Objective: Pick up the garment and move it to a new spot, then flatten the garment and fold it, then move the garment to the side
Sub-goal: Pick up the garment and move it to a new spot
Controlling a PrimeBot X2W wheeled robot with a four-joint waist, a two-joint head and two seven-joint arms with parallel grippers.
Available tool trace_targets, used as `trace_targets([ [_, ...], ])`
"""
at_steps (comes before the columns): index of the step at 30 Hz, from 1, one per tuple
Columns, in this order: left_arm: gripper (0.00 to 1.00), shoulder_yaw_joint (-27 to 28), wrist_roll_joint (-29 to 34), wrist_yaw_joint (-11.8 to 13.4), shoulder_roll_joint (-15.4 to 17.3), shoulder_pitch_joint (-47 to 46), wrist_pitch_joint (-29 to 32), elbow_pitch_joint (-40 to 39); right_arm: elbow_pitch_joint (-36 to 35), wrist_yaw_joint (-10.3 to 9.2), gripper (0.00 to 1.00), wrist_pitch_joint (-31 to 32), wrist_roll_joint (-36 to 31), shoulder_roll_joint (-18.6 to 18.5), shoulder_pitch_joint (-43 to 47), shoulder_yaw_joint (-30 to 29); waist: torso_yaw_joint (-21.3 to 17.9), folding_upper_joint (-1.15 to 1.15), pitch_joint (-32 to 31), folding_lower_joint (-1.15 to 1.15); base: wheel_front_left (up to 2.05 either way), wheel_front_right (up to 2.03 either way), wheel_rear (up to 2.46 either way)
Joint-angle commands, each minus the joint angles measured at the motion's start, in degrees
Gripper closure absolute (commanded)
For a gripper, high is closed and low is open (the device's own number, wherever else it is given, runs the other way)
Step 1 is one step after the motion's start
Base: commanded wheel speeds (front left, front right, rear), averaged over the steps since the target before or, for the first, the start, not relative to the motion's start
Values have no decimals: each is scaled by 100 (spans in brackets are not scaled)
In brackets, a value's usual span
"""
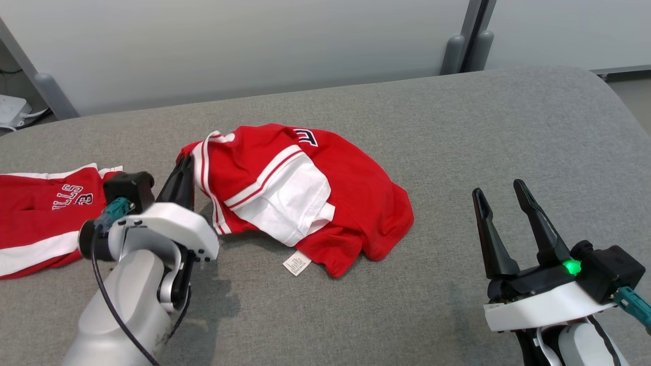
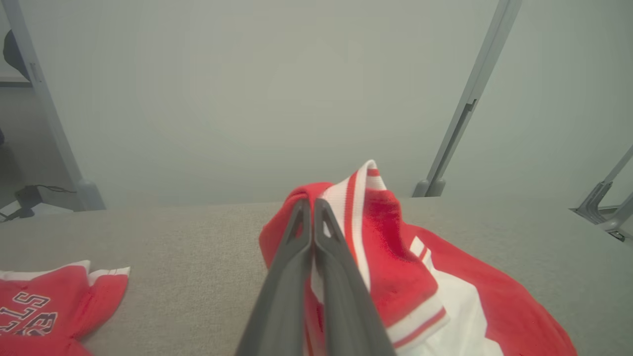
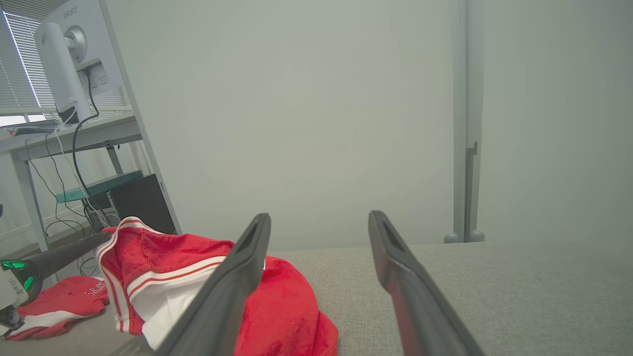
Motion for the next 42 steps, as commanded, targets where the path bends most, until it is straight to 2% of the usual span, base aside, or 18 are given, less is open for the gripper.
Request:
trace_targets([
  [1,100,204,125,100,265,7,-65,-45,-93,41,0,-68,43,-62,-150,113,22,0,20,0,0,0,0],
  [5,100,360,317,292,417,213,-73,118,-78,41,0,-68,63,-66,-194,141,28,0,113,0,0,0,0],
  [10,100,697,663,510,458,373,-75,32,-55,41,0,-68,87,-43,-280,188,13,0,218,0,0,0,0],
  [13,100,877,791,474,386,448,-75,-58,-32,41,0,-68,110,-36,-313,226,7,0,264,0,0,0,0],
  [14,91,936,845,440,364,464,-75,-120,-27,41,0,-68,116,-34,-322,238,7,0,278,0,0,0,0],
  [15,58,994,903,409,335,487,-75,-188,-23,41,0,-68,122,-33,-328,248,8,0,289,0,0,0,0],
  [16,17,1071,936,386,287,515,-76,-262,-18,41,0,-68,131,-31,-331,258,13,0,297,0,0,0,0],
  [17,0,1153,961,360,236,545,-76,-341,-14,41,0,-68,138,-29,-332,264,20,0,304,0,0,0,0],
  [22,0,1429,1165,283,103,675,-76,-731,0,41,0,-68,157,-21,-329,305,39,0,313,0,0,0,0],
  [32,0,2069,1847,108,-515,1829,-76,-2921,-111,41,0,-68,97,-22,-195,270,190,0,155,0,0,0,0],
  [37,0,2082,2112,-80,-688,2478,-76,-3667,-88,41,0,-68,6,-40,-39,165,316,0,-38,0,0,0,0],
  [42,0,1981,2270,-234,-754,2973,-76,-3967,-77,41,0,-68,-71,-51,151,66,421,0,-223,0,0,0,0],
])
